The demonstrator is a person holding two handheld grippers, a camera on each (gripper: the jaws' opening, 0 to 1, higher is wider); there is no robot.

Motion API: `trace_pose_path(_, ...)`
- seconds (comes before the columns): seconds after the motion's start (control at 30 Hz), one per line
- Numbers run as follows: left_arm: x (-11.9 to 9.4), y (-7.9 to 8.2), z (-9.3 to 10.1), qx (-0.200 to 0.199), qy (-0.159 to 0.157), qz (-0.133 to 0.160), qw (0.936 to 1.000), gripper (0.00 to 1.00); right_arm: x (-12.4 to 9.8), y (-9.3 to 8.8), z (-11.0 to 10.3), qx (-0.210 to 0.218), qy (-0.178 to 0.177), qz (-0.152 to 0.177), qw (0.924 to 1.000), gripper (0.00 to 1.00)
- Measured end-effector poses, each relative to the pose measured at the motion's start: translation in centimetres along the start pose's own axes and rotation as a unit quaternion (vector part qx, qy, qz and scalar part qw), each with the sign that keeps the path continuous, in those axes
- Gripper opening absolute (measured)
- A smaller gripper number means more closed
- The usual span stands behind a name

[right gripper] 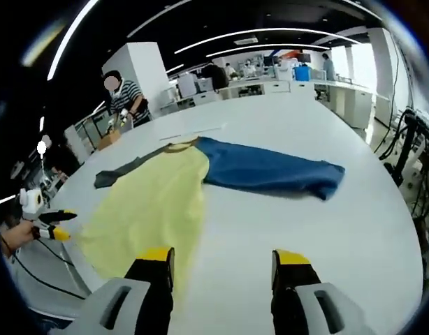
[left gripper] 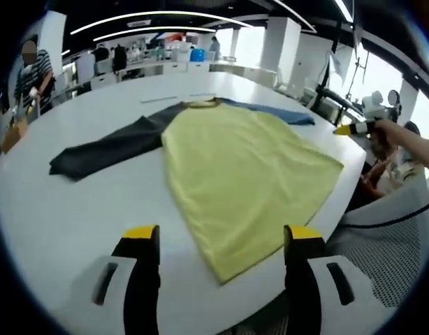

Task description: Fold the garment on the visible template until the final outline fits inside the template.

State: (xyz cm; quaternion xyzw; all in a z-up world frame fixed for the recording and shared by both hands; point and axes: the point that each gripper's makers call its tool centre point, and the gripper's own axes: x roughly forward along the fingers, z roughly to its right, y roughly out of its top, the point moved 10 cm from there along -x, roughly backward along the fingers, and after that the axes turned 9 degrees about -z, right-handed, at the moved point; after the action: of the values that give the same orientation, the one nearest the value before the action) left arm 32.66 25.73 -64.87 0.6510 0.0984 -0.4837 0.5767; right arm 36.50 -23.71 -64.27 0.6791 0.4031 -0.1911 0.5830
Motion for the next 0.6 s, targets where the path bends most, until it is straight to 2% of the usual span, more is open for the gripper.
trace_pose_path(0.27,-0.4,0.7,-0.2,0.008,-0.001,0.029,0.9996,0.88,0.7,2.2,3.2,0.005,-0.029,0.007,0.9996,0.54)
trace_pose_path(0.5,-0.6,0.9,-0.2,0.017,0.001,0.038,0.9991,0.96,1.0,3.8,4.9,0.021,-0.042,0.019,0.9987,0.49)
trace_pose_path(0.6,-0.8,1.3,-0.1,0.022,-0.002,0.053,0.9984,0.99,1.4,4.4,5.7,0.027,-0.047,0.019,0.9984,0.48)
